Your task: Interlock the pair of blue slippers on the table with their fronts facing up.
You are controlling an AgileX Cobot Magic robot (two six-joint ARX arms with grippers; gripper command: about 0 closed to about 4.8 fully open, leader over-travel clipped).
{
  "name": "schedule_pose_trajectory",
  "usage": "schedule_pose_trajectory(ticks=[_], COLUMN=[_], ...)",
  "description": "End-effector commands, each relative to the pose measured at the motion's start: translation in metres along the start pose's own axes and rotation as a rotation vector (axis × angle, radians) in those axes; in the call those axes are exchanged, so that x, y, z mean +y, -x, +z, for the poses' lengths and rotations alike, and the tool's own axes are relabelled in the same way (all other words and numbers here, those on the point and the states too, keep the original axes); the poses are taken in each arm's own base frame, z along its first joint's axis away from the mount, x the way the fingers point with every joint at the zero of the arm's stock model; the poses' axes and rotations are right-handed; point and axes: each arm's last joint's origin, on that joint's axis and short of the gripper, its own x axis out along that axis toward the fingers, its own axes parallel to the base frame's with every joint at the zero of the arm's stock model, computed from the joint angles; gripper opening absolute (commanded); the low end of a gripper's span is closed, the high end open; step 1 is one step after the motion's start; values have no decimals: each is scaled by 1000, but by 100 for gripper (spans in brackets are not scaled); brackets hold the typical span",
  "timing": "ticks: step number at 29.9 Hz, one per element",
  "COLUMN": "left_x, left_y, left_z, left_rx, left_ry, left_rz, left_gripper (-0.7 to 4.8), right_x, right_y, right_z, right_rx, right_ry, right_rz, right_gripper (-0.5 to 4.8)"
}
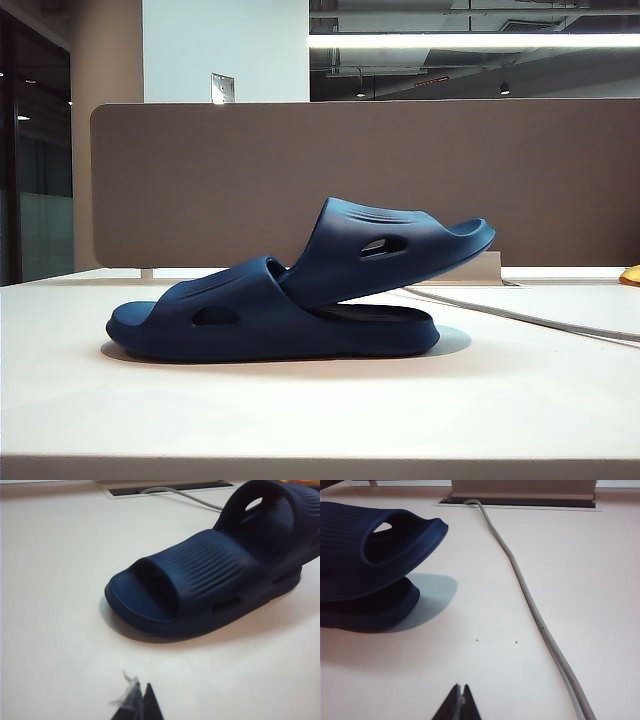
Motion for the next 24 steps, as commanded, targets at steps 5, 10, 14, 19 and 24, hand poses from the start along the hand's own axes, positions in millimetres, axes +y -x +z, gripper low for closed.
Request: schedule_pose_trajectory(ticks=[5, 10, 14, 19, 24], left_x=[0, 0, 1, 5, 8], left_y=[0, 0, 0, 0, 1], left_z=[1, 1, 2, 2, 1], left_rx=[-5, -6, -16, 0, 2], left_ry=[-2, -22, -63, -48, 49], left_rz=[-8, -3, 21, 154, 293], left_gripper=[-3, -3, -3, -3, -3], right_x=[0, 0, -1, -1, -1], right_y=[0, 0, 0, 0, 0], right_z=[1, 1, 1, 1, 1], right_rx=[-11, -12, -12, -12, -12], right_ry=[1, 31, 34, 34, 34], right_rz=[-1, -13, -29, -29, -29], right_gripper=[-5, -5, -5, -5, -5])
